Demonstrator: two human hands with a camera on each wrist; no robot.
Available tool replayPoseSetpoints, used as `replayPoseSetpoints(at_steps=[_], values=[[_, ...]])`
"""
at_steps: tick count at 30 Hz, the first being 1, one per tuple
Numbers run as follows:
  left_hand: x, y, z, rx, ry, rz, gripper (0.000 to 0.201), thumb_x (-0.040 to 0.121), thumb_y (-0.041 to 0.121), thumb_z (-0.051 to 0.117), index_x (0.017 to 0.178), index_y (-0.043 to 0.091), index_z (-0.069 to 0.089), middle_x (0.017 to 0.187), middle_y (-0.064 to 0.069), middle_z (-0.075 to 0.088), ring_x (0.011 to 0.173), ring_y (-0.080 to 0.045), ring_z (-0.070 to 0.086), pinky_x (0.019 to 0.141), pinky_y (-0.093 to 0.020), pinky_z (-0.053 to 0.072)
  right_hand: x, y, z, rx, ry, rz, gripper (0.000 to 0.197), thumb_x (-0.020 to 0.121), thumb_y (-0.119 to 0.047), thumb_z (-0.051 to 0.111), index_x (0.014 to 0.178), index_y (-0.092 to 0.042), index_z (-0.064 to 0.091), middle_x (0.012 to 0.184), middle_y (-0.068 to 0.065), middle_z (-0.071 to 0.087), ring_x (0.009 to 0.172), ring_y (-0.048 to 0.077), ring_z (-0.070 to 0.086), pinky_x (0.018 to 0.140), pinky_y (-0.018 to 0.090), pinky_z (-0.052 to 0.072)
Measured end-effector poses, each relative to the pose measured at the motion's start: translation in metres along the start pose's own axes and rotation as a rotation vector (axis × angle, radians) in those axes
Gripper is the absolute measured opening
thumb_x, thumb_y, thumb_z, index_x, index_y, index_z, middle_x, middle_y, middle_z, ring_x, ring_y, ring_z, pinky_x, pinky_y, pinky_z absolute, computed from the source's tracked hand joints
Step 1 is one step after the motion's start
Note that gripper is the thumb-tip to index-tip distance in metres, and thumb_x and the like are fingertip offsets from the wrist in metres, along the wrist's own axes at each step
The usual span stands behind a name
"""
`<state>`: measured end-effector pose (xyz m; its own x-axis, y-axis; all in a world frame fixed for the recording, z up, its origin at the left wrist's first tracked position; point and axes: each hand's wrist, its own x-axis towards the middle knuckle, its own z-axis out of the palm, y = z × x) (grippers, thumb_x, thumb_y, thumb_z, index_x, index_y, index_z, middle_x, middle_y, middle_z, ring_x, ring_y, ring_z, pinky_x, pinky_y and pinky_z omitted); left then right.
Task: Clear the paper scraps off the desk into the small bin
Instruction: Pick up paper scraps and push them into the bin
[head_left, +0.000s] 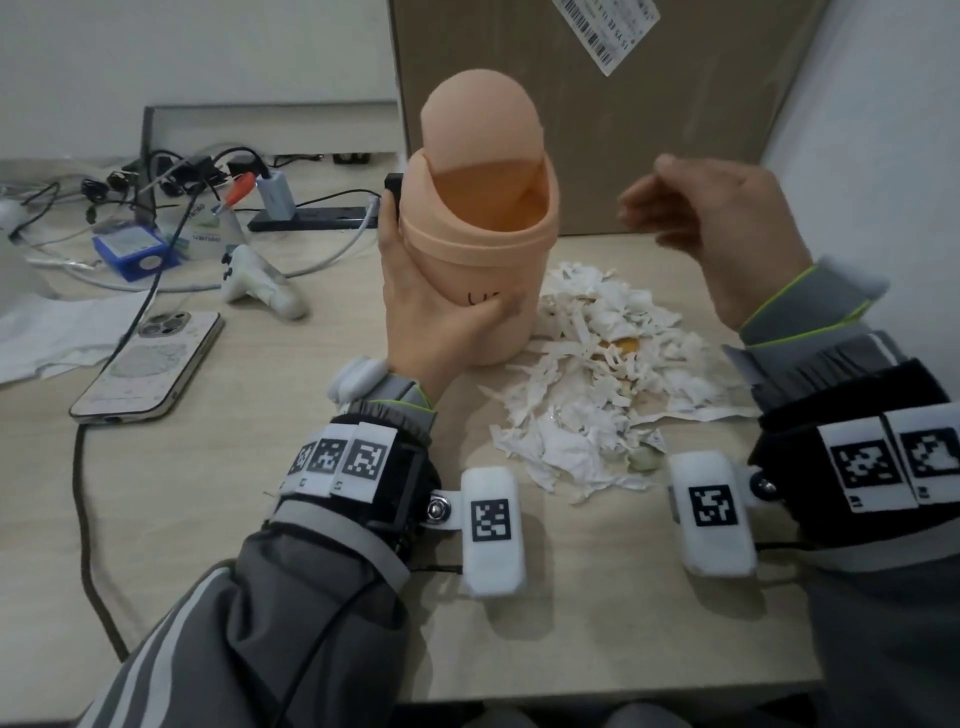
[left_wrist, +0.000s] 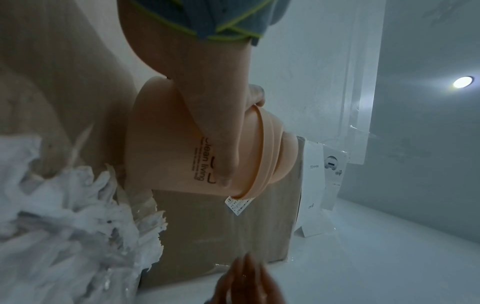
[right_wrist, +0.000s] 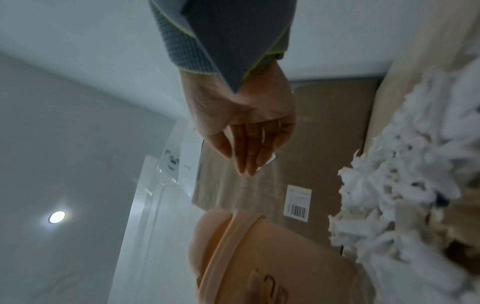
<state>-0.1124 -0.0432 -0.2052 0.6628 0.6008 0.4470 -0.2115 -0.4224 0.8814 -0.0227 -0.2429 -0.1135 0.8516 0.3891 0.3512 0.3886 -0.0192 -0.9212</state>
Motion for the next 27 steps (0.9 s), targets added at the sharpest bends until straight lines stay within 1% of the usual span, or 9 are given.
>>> replayPoseSetpoints(at_steps=[3, 6, 9, 13, 15, 17, 19, 23, 27], values=[[0.001, -0.002, -0.002, 0.003, 0.011, -0.005, 0.137, 0.053, 0.045, 0.09, 0.156, 0.043, 0.0, 0.164, 0.0, 0.031, 0.149, -0.022, 0.038, 0.12, -0.053, 0.038, -0.003, 0.015, -0.025, -0.083, -0.104, 0.217, 0.027, 0.093, -0.028, 0.051, 0.073, -0.019, 0.067, 0.069, -0.005, 0.069, 0.06, 0.006, 0.058, 0.06, 0.022, 0.039], [0.0, -0.001, -0.001, -0.011, 0.009, -0.015, 0.141, 0.054, 0.045, 0.092, 0.159, 0.037, -0.001, 0.163, 0.001, 0.032, 0.149, -0.021, 0.039, 0.121, -0.052, 0.038, -0.007, 0.029, -0.034, -0.297, -0.239, 0.326, 0.022, 0.091, -0.03, 0.056, 0.077, -0.018, 0.068, 0.074, -0.003, 0.067, 0.061, 0.008, 0.054, 0.054, 0.022, 0.033], [-0.002, 0.001, -0.001, -0.019, 0.014, -0.033, 0.142, 0.053, 0.046, 0.091, 0.16, 0.033, -0.002, 0.163, 0.0, 0.031, 0.148, -0.02, 0.039, 0.121, -0.051, 0.038, -0.011, 0.037, -0.031, -0.512, -0.413, 0.391, 0.02, 0.088, -0.033, 0.061, 0.082, -0.018, 0.071, 0.082, -0.002, 0.066, 0.069, 0.011, 0.055, 0.055, 0.023, 0.034], [-0.003, 0.003, -0.004, -0.024, 0.012, -0.037, 0.14, 0.054, 0.045, 0.089, 0.16, 0.031, -0.002, 0.162, 0.0, 0.032, 0.147, -0.019, 0.04, 0.122, -0.049, 0.038, -0.01, 0.046, -0.028, -0.644, -0.453, 0.333, 0.023, 0.078, -0.028, 0.074, 0.098, -0.015, 0.07, 0.092, 0.002, 0.063, 0.079, 0.015, 0.053, 0.061, 0.022, 0.039], [-0.004, 0.004, -0.003, -0.023, 0.01, -0.036, 0.141, 0.054, 0.046, 0.088, 0.16, 0.03, -0.002, 0.162, 0.001, 0.033, 0.147, -0.018, 0.041, 0.122, -0.049, 0.037, -0.01, 0.051, -0.027, -0.672, -0.455, 0.304, 0.03, 0.074, -0.023, 0.077, 0.102, -0.019, 0.067, 0.104, 0.004, 0.061, 0.088, 0.017, 0.054, 0.073, 0.026, 0.043], [-0.005, 0.005, -0.003, -0.022, 0.004, -0.04, 0.141, 0.053, 0.046, 0.088, 0.16, 0.03, -0.002, 0.161, 0.002, 0.033, 0.146, -0.017, 0.041, 0.123, -0.048, 0.037, -0.01, 0.055, -0.025, -0.69, -0.483, 0.273, 0.037, 0.073, -0.021, 0.078, 0.107, -0.025, 0.064, 0.116, 0.001, 0.055, 0.097, 0.015, 0.051, 0.077, 0.026, 0.042], [-0.006, 0.006, -0.003, -0.027, -0.001, -0.041, 0.141, 0.053, 0.046, 0.088, 0.16, 0.03, -0.002, 0.161, 0.003, 0.034, 0.145, -0.016, 0.041, 0.123, -0.047, 0.037, -0.011, 0.058, -0.021, -0.751, -0.527, 0.237, 0.045, 0.073, -0.024, 0.078, 0.114, -0.029, 0.06, 0.123, -0.003, 0.049, 0.107, 0.015, 0.048, 0.081, 0.026, 0.039], [-0.007, 0.008, -0.002, -0.037, -0.009, -0.038, 0.14, 0.053, 0.045, 0.087, 0.16, 0.03, -0.001, 0.16, 0.003, 0.034, 0.145, -0.015, 0.041, 0.123, -0.047, 0.037, -0.009, 0.063, -0.017, -0.887, -0.642, 0.237, 0.071, 0.074, -0.034, 0.076, 0.137, -0.026, 0.044, 0.142, -0.002, 0.043, 0.128, 0.02, 0.042, 0.103, 0.032, 0.036], [-0.008, 0.01, -0.002, -0.033, -0.012, -0.039, 0.14, 0.053, 0.047, 0.087, 0.16, 0.029, -0.001, 0.161, 0.002, 0.033, 0.145, -0.015, 0.041, 0.123, -0.045, 0.037, -0.008, 0.068, -0.016, -0.905, -0.641, 0.228, 0.068, 0.075, -0.035, 0.075, 0.136, -0.021, 0.047, 0.135, -0.002, 0.047, 0.125, 0.019, 0.046, 0.103, 0.032, 0.037]])
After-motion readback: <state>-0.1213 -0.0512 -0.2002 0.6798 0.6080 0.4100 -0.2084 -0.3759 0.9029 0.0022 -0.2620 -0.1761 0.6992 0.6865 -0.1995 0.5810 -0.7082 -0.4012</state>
